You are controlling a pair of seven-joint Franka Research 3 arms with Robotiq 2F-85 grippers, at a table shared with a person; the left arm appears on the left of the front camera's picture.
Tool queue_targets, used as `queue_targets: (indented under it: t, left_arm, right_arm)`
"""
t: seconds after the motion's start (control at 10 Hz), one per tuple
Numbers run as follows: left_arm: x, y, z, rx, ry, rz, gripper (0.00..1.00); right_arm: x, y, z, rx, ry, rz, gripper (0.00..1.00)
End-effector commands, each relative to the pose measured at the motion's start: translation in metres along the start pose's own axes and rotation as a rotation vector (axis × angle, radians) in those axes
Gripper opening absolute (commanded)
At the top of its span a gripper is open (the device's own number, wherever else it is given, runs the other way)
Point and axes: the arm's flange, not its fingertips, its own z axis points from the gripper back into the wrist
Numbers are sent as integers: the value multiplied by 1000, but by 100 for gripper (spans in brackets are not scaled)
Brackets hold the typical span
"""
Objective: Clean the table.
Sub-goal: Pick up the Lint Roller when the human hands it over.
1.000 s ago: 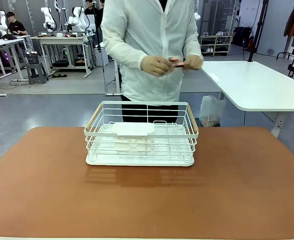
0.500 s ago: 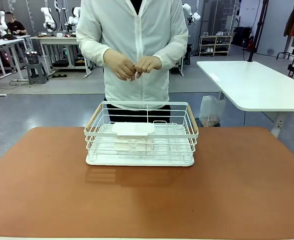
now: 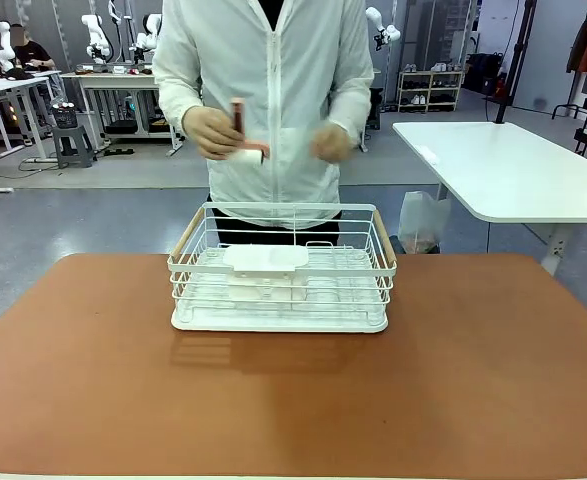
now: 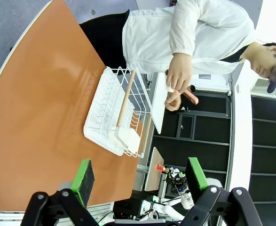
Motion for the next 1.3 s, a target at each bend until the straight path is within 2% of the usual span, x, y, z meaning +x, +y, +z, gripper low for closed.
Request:
queue_targets:
  t: [0.0,1.2]
  left_arm:
    - [1,-1,3,-25,-1,-14,100]
    - [1,-1,3,-25,-1,-14,100]
  right_arm:
    - [-2,0,0,16,-4,10,100]
    - [-2,0,0,16,-4,10,100]
